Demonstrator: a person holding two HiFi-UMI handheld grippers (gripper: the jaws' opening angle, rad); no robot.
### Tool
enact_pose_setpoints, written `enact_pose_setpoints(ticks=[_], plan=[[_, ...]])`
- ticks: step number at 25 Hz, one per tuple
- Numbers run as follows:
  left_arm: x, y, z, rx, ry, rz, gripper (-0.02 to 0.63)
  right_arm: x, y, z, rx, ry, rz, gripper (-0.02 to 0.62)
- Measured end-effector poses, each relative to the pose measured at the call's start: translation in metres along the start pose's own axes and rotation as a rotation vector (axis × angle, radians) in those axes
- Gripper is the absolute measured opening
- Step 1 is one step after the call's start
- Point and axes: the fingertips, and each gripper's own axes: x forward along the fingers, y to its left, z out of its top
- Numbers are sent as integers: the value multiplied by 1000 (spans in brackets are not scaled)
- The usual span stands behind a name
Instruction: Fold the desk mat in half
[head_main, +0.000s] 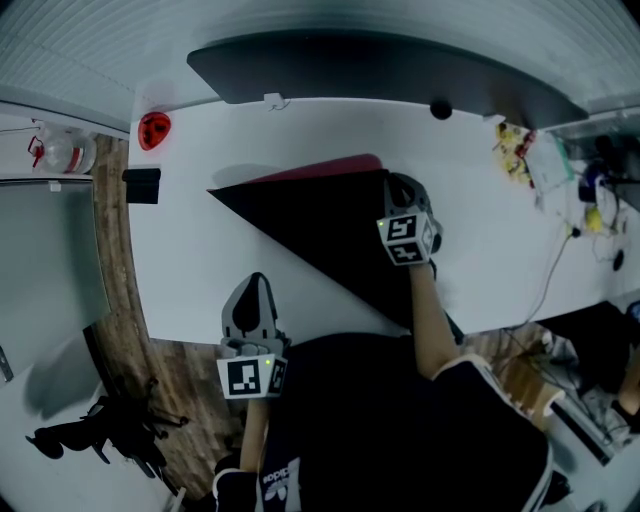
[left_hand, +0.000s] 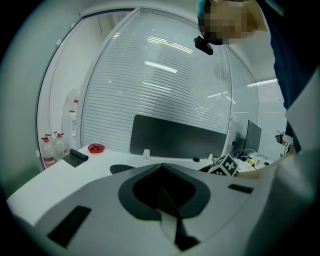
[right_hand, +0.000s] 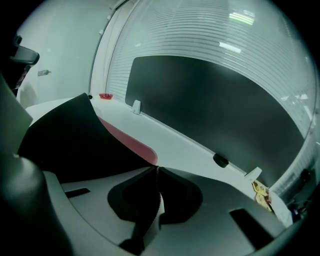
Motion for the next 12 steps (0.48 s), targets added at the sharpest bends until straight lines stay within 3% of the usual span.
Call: enact_pose_setpoints(ticks=[12], plan=[[-3, -2, 1, 3, -6, -3, 3, 1, -10, -9, 72, 23, 26, 18]])
